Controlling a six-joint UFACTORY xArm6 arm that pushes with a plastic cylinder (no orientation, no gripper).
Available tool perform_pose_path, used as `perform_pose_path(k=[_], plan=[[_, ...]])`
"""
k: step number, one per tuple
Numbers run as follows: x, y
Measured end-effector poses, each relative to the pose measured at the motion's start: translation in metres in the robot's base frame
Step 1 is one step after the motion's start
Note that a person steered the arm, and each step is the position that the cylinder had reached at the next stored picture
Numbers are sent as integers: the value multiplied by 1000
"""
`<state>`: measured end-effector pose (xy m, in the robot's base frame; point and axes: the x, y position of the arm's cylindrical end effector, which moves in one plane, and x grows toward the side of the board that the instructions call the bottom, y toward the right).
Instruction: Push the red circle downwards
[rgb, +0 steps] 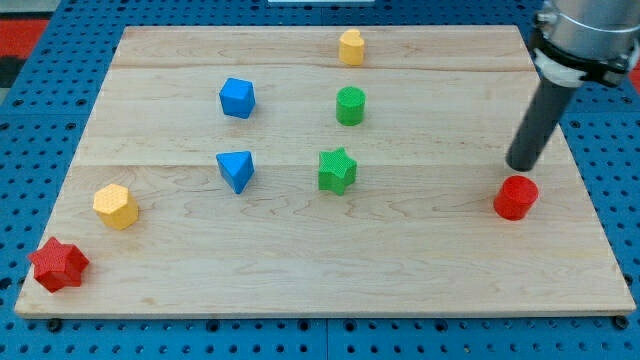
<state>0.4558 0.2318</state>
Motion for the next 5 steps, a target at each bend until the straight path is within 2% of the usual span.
perform_pose_path(k=[1,3,5], plan=[[28,-4],[66,-53],[76,-42]])
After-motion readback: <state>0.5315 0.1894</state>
